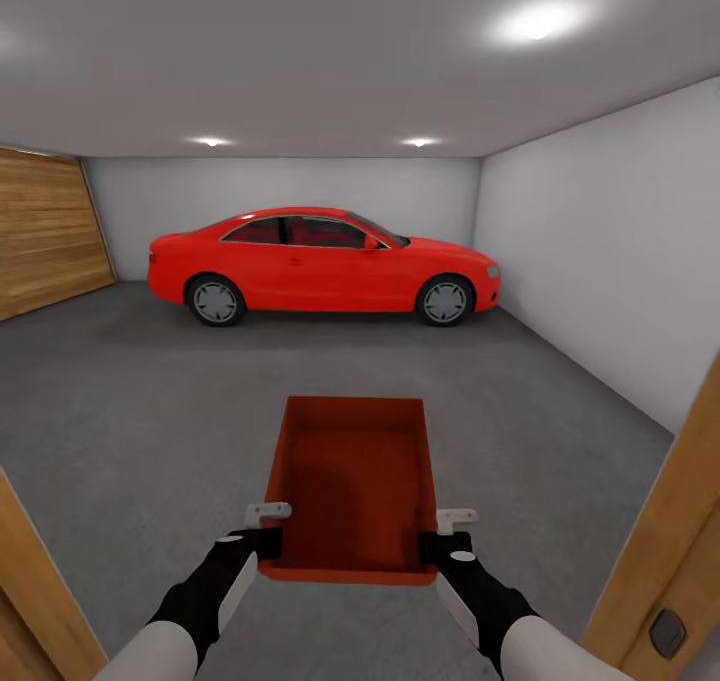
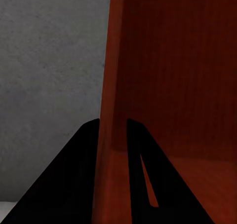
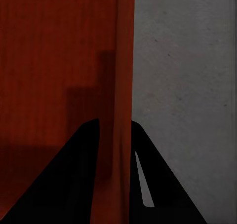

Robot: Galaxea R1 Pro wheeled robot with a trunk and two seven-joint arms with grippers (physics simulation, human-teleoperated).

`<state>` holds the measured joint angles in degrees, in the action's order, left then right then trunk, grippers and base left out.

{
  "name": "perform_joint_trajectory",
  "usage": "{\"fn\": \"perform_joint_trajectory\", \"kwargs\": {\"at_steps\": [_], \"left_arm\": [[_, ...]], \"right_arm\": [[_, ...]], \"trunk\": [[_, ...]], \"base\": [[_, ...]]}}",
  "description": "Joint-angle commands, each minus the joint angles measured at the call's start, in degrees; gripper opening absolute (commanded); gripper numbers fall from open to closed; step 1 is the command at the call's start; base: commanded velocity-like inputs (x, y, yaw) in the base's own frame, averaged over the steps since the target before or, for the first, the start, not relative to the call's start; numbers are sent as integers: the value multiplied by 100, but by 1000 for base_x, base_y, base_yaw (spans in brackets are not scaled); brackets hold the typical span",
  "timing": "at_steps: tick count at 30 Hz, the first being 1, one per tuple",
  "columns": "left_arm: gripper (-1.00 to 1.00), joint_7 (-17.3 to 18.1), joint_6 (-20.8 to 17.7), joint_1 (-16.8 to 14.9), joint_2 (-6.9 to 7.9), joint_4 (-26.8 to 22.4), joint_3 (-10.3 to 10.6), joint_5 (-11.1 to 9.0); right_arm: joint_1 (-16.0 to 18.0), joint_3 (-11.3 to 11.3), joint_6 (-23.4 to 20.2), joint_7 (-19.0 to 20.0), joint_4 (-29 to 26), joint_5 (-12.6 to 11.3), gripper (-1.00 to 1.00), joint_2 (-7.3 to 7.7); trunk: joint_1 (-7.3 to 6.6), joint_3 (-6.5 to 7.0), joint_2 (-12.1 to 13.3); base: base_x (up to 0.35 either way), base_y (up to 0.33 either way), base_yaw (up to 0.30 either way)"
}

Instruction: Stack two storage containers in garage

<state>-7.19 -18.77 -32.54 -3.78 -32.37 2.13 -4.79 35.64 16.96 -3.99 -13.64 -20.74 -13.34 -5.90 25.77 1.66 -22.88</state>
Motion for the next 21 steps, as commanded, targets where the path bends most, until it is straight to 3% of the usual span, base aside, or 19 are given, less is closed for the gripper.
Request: {"fn": "perform_joint_trajectory", "kwargs": {"at_steps": [1, 7, 21], "left_arm": [[-100, -63, -39, 2, 9, 8, -34, 13], [-100, -63, -43, 2, 7, 39, -38, 7], [-100, -63, -46, 2, 9, 56, -41, 5]], "right_arm": [[5, -237, 143, -120, -26, 77, -100, 45], [5, -237, 147, -121, -26, 81, -100, 45], [5, -229, 152, -165, -26, 95, -100, 37]], "trunk": [[2, -2, -5], [2, -2, -5], [2, -2, -5]], "base": [[0, 0, -11], [87, 5, -3], [305, 67, 0]]}}
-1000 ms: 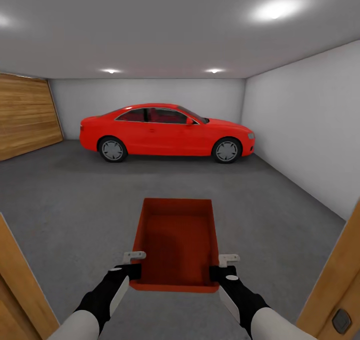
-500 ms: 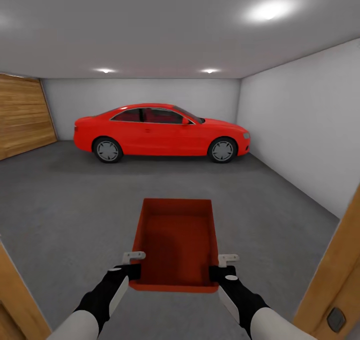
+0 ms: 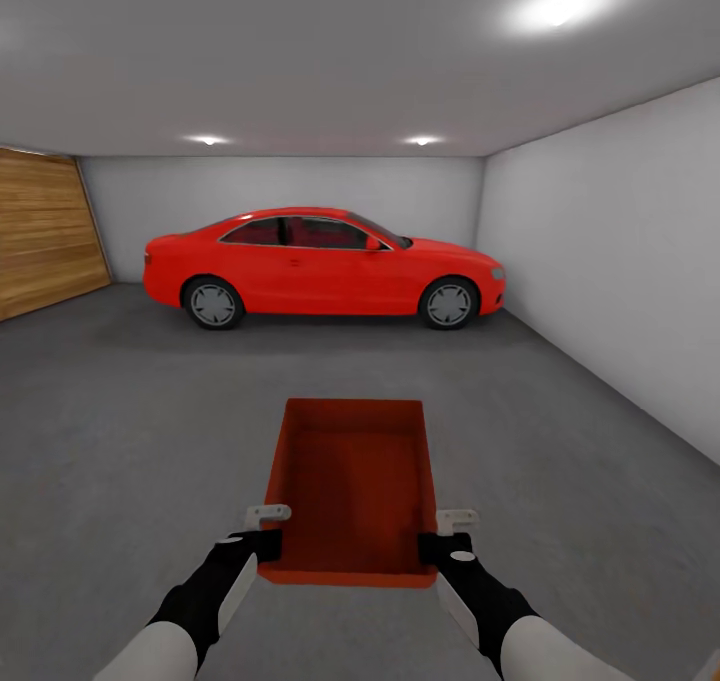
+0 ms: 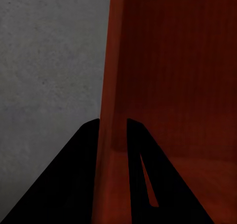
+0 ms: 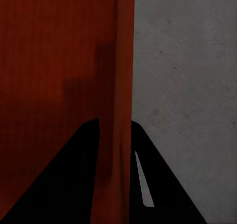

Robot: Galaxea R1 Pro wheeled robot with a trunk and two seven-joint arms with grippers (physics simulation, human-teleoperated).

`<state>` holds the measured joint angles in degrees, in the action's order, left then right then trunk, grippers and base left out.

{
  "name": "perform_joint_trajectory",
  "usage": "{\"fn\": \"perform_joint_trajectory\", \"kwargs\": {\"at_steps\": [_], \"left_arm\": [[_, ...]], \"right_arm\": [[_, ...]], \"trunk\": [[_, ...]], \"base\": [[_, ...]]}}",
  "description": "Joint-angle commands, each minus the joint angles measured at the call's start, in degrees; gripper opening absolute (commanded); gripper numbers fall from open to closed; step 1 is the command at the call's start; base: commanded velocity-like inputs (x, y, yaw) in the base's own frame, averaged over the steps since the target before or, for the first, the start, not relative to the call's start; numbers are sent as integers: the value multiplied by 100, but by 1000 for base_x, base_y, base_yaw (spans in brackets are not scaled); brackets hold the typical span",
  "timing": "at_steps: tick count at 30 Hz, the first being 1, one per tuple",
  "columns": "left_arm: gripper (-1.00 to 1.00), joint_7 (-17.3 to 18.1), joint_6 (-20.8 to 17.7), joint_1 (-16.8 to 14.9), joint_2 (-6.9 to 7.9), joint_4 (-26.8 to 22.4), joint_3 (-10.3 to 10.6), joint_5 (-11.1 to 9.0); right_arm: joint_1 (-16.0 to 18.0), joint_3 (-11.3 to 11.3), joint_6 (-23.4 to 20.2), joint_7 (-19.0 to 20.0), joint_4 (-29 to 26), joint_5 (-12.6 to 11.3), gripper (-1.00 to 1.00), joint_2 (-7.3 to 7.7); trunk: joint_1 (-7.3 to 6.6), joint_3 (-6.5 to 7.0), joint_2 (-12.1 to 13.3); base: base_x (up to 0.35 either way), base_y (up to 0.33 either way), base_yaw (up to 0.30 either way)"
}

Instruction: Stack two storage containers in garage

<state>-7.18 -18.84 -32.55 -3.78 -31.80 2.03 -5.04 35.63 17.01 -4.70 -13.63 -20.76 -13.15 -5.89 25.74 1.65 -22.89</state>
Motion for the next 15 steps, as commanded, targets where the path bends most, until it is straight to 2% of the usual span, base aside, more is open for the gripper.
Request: {"fn": "perform_joint_trajectory", "kwargs": {"at_steps": [1, 6, 15], "left_arm": [[-100, -64, -40, 3, 9, -2, -31, 30], [-100, -65, -35, 3, 9, -23, -35, 30], [-100, -67, -33, 2, 1, -88, -36, 30]], "right_arm": [[5, -233, 224, -166, -25, 76, -100, 35], [5, -233, 224, -166, -25, 77, -100, 35], [5, -233, 224, -175, -25, 84, -100, 36]], "trunk": [[5, -2, -4], [5, -2, -4], [5, -2, -4]], "base": [[319, 48, 0], [273, 14, 0], [33, 1, 0]]}}
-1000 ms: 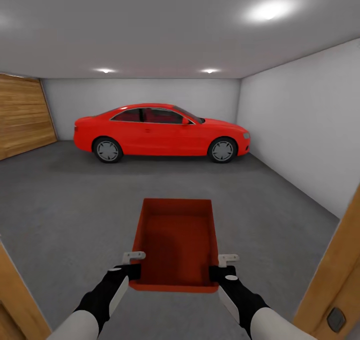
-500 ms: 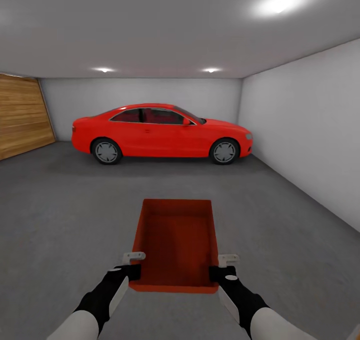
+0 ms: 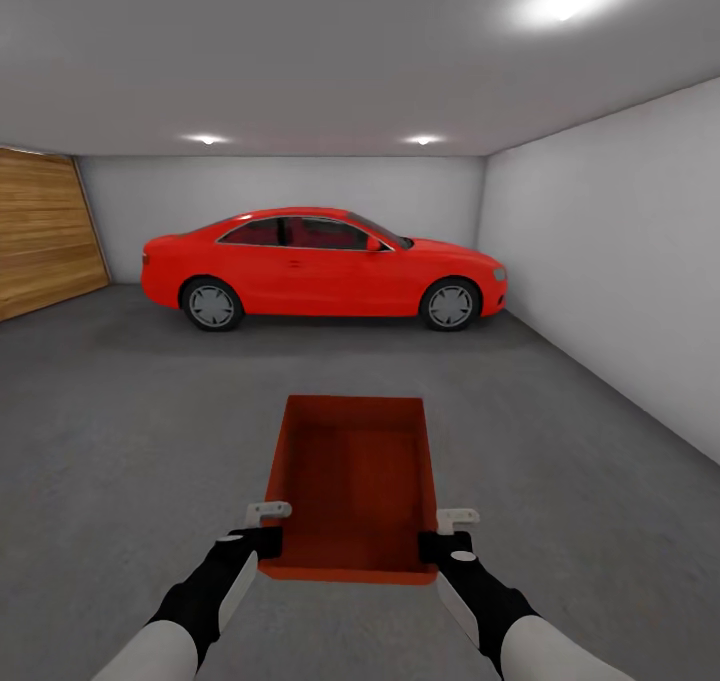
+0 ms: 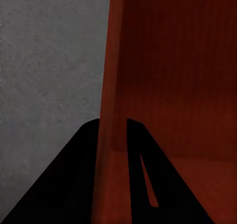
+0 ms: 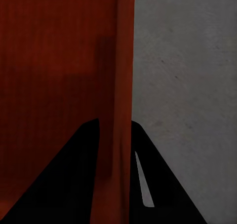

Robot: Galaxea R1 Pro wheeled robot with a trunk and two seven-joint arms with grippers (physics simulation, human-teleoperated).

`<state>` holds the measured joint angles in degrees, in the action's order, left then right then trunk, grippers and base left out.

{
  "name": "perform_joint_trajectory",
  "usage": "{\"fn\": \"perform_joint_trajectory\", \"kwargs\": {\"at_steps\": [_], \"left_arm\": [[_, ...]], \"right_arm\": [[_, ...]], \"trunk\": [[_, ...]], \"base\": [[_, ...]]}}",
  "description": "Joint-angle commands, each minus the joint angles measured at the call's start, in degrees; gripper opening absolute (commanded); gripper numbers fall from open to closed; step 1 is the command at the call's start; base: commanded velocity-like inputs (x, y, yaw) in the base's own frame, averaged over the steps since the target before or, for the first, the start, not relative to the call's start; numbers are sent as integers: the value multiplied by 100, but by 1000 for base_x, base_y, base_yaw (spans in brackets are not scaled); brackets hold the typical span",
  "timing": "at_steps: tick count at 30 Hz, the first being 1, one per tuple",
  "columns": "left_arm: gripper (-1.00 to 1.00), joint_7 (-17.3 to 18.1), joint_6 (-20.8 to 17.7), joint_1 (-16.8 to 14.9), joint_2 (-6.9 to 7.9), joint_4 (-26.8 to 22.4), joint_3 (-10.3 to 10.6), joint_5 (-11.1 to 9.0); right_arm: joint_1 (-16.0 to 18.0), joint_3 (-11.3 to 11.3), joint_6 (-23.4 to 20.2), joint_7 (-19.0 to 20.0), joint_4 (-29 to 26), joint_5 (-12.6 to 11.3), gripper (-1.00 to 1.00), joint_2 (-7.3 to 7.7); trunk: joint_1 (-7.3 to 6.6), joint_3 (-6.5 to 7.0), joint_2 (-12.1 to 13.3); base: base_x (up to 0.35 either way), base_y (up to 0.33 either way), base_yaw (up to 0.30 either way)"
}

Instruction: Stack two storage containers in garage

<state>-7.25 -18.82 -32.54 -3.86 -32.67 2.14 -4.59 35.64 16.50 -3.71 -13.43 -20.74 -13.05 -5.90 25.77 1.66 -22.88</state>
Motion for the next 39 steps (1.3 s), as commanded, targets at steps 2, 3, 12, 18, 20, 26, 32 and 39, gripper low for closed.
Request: {"fn": "perform_joint_trajectory", "kwargs": {"at_steps": [2, 3, 12, 18, 20, 26, 32, 39], "left_arm": [[-100, -64, -38, 2, 8, 5, -47, -15], [-100, -65, -39, 2, 10, 36, -49, -15], [-100, -66, -43, 1, 17, 76, -47, -23], [-100, -66, -43, 2, 17, 77, -47, -24], [-100, -66, -43, 2, 17, 83, -47, -24], [-100, -66, -43, 1, 17, 80, -47, -24], [-100, -66, -43, 2, 17, 84, -47, -24], [-100, -66, -43, 2, 17, 85, -47, -24]], "right_arm": [[4, -182, 125, -195, -27, 75, -100, 38], [4, -182, 125, -195, -27, 75, -100, 37], [4, -182, 125, -195, -27, 75, -100, 36], [4, -182, 125, -195, -27, 79, -100, 36], [4, -182, 119, -195, -27, 82, -100, 41], [4, -182, 124, -195, -27, 83, -100, 37], [4, -182, 125, -195, -27, 84, -100, 37], [4, -182, 125, -195, -27, 84, -100, 43]], "trunk": [[2, -2, -5], [2, -2, -5], [2, -2, -5], [2, -2, -5], [2, -2, -5], [2, -2, -5], [2, -2, -5], [2, -2, -5]], "base": [[4, 0, 0], [100, 0, 0], [273, 0, 0], [318, 0, 0], [319, 0, 0], [320, 0, 0], [320, 0, 0], [320, 0, 0]]}}
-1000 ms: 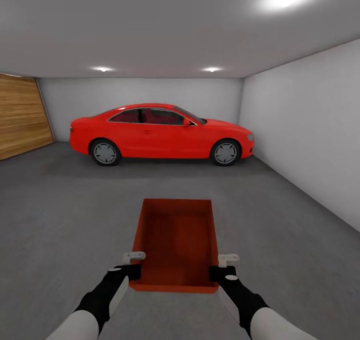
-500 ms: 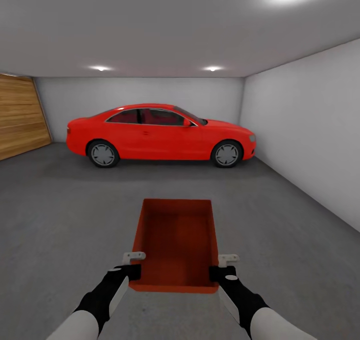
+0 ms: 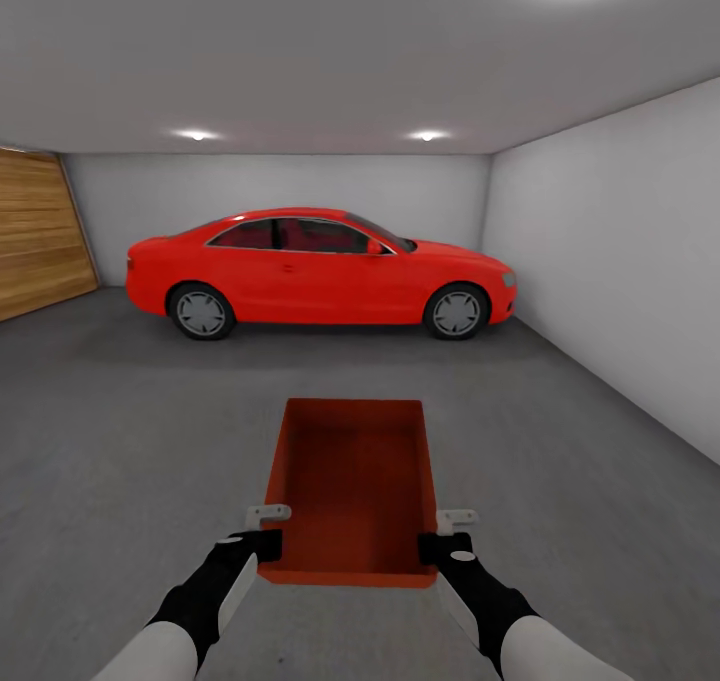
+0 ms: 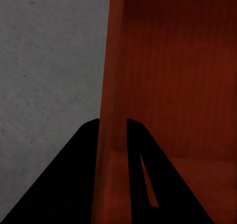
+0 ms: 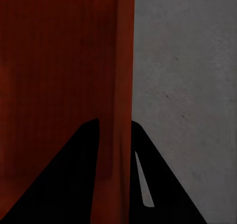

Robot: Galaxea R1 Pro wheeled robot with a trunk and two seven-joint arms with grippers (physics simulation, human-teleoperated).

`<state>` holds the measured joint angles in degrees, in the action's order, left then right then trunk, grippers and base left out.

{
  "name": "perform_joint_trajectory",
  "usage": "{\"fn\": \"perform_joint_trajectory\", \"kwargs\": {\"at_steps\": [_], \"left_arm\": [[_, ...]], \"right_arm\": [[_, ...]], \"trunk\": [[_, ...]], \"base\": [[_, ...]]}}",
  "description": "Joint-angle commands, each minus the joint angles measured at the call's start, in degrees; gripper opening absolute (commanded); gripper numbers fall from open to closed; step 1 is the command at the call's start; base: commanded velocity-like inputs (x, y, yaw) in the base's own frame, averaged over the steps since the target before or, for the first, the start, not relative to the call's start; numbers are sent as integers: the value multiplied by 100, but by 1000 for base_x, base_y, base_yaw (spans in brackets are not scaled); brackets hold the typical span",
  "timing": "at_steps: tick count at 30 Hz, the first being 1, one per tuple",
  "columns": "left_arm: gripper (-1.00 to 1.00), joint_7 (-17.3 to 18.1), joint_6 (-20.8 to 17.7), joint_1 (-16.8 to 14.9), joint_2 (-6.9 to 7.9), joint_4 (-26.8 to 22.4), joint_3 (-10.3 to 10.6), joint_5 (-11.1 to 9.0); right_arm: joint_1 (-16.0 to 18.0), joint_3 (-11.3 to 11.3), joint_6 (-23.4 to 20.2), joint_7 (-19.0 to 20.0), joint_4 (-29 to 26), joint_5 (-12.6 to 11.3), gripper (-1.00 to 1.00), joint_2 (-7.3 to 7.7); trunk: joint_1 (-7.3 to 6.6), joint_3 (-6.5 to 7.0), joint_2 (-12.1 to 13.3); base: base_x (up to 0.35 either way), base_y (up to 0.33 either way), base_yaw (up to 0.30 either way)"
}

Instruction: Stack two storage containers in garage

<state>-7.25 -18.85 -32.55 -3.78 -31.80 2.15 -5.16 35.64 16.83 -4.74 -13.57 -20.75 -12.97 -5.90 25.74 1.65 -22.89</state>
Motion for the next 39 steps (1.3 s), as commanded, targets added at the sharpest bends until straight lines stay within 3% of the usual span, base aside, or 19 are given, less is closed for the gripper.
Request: {"fn": "perform_joint_trajectory", "kwargs": {"at_steps": [1, 39], "left_arm": [[-100, -66, -39, 1, 9, -2, -48, 32], [-100, -66, -39, 2, 9, -11, -48, 32]], "right_arm": [[5, -215, 230, -181, -26, 75, -100, 44], [5, -218, 236, -189, -26, 75, -100, 45]], "trunk": [[5, -2, -4], [5, -2, -4]], "base": [[319, 0, 0], [320, 0, 0]]}}
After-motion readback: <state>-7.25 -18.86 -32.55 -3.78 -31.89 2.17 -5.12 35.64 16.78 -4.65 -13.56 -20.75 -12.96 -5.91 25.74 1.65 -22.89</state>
